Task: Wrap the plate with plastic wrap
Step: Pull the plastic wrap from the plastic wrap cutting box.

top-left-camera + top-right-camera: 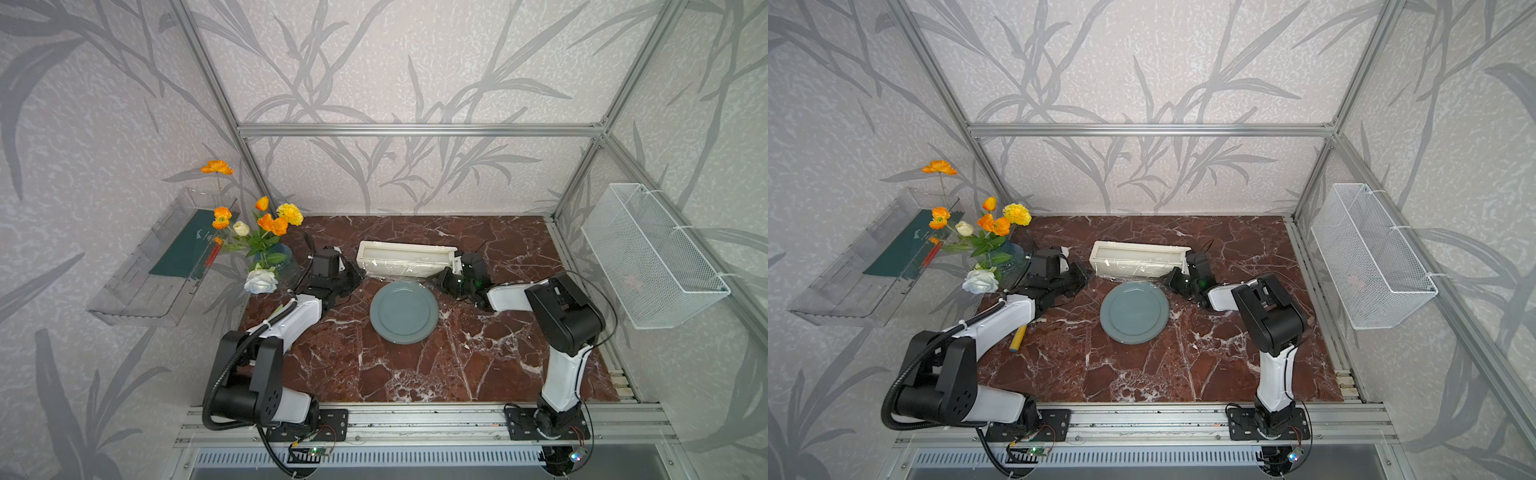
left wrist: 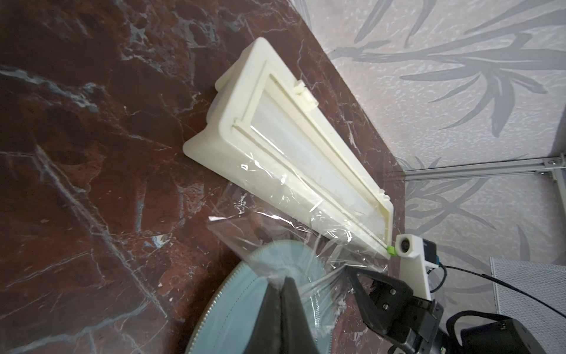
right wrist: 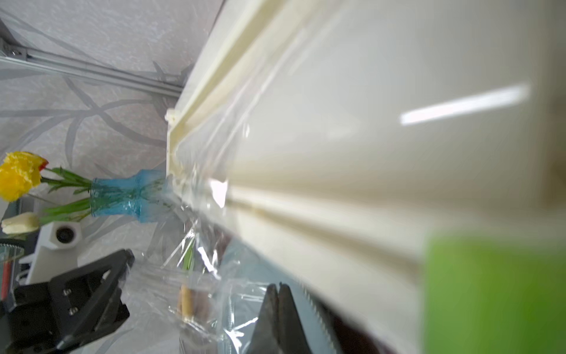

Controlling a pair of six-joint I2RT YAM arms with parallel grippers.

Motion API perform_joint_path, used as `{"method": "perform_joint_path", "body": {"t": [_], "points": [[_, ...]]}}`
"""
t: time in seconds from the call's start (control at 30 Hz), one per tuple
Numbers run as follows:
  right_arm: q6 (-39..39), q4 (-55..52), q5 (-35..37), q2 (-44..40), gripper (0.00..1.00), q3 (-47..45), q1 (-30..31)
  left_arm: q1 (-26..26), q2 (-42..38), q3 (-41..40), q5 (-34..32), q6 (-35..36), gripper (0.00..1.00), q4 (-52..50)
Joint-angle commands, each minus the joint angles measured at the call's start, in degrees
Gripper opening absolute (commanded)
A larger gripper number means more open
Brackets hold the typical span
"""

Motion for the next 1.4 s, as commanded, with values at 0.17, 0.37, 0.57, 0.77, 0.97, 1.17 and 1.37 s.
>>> {"method": "perform_joint_path", "body": {"t": [0.17, 0.37, 0.57, 0.77, 0.97, 1.17, 1.37], "points": [[-1.6, -2.12, -1.05, 9.48, 0.0, 15.15, -3.07, 0.07, 9.72, 9.69, 1.38, 3.0, 0.0, 2.58], [-0.94, -1.75, -4.24, 2.28, 0.0, 11.15, -3.09, -0.02, 9.15, 11.42, 1.84, 2.79, 0.0, 1.01], [-0.52, -5.54, -5.43, -9.65, 0.0, 7.84, -3.09, 0.07, 3.33, 14.03, 1.37, 3.79, 0.0, -5.67], [-1.97, -10.0, -6.5, -15.26, 0.0, 8.21, -1.42, 0.06, -2.89, 16.15, -1.35, 5.55, 0.0, -12.29], [-2.56, -10.69, -4.94, -18.8, 0.0, 5.93, -0.13, 0.07, -6.93, 13.07, -3.4, 4.06, 0.0, -11.16], [-4.55, -14.1, -4.39, -22.37, 0.0, 4.71, -0.11, 0.07, -7.87, 14.24, -3.38, 4.76, 0.0, -13.39], [-8.76, -22.25, -1.97, -28.01, 0.0, 4.94, -0.17, 0.07, -10.28, 13.59, -3.38, 4.76, 0.0, -14.11]]}}
